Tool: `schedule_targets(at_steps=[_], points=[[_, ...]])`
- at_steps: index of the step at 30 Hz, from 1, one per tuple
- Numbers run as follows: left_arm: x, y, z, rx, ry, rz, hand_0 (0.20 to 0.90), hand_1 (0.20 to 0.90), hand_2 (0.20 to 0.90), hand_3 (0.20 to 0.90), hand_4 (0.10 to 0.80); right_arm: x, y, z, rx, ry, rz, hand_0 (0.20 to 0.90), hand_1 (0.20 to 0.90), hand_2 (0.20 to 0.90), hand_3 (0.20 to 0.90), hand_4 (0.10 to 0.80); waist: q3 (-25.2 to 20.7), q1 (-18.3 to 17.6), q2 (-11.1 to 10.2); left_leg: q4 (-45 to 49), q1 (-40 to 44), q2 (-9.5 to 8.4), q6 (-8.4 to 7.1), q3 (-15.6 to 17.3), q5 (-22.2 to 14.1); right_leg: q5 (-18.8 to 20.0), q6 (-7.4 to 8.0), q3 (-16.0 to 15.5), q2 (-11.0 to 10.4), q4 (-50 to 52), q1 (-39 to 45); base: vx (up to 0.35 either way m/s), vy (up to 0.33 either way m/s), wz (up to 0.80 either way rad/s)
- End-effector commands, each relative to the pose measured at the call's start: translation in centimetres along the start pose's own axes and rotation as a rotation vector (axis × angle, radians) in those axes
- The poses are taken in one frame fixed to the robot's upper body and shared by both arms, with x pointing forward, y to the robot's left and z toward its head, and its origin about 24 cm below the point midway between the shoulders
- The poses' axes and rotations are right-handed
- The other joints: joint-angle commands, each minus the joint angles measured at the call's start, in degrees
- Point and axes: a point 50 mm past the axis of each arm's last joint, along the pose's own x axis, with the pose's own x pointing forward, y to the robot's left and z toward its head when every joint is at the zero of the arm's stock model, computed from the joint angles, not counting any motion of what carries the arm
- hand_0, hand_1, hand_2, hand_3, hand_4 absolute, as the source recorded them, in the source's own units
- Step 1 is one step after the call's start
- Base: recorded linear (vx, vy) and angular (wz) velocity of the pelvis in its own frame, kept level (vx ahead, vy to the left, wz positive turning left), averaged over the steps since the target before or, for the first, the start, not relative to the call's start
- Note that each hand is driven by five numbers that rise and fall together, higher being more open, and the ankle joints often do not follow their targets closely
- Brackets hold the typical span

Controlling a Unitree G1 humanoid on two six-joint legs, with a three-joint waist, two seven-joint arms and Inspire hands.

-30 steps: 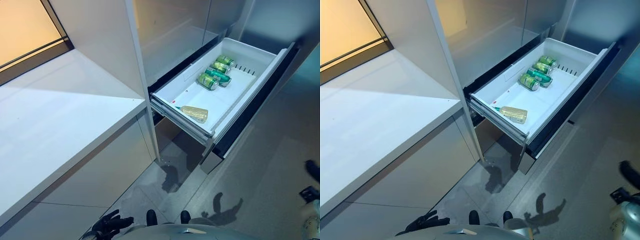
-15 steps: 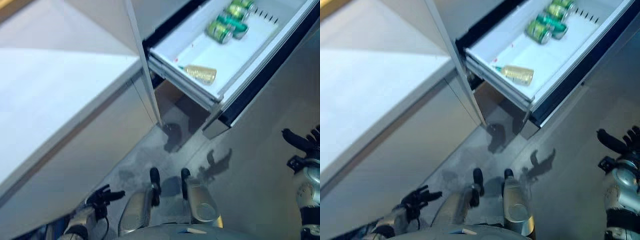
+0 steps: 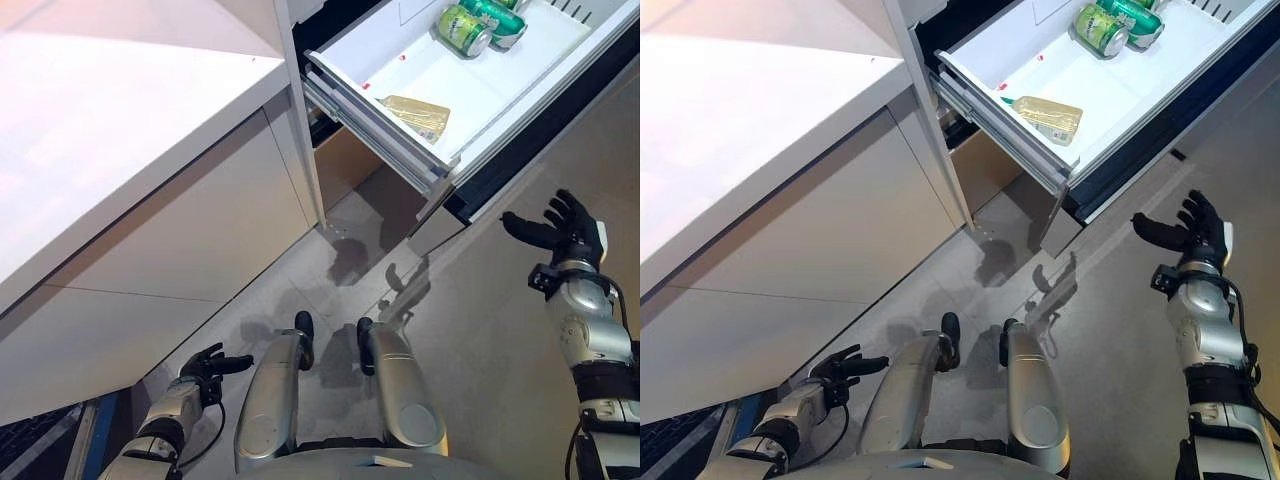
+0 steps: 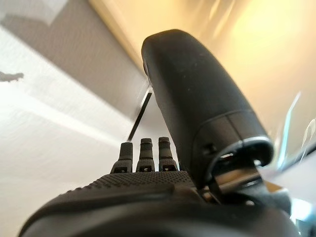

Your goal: Put drinks into fridge and close the fridge

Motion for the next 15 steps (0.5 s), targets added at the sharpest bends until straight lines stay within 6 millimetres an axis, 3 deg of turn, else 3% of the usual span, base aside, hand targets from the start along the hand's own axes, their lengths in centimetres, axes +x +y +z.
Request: schedule_targets(at_steps=[1,7,15], points=[[-0.3,1.9,-1.3,0.077,0.041,0.075,0.9,0.9,0.9,0.9,0.8,0.9,0.9,7.3,-0.101,-0.29,0.069,0.9,0.9,0.9,0.9,0.8,-3.85,2.15,-1.92,6.8,0.74,-2.18,5.33,1.23,-8.2,3.53,-1.93,-2.35,0.73,-3.61,3.69,0.082,-0.002,0.09],[-0.2,1.2,-0.6,0.094,0.034,0.056,0.9,0.9,0.9,0.9,0.8,1.1,5.3,11.8,-0.144,-0.449,0.192,0.9,0.9,0.9,0.9,0.8,-3.2,3.39,-1.37,5.07,0.88,-2.58,5.09,1.0,-6.56,4.95,-1.57,-1.98,0.86,-4.96,3.36,0.001,0.004,0.0],[0.0,0.3,0.1,0.12,0.041,0.043,0.9,0.9,0.9,0.9,0.8,-1.0,10.5,17.2,-0.053,-0.647,0.388,0.9,0.9,0.9,0.9,0.8,-2.58,5.1,-1.13,5.47,1.21,-2.82,4.89,0.77,-6.43,5.15,-1.38,-1.91,0.78,-5.14,4.15,0.007,-0.002,-0.02]])
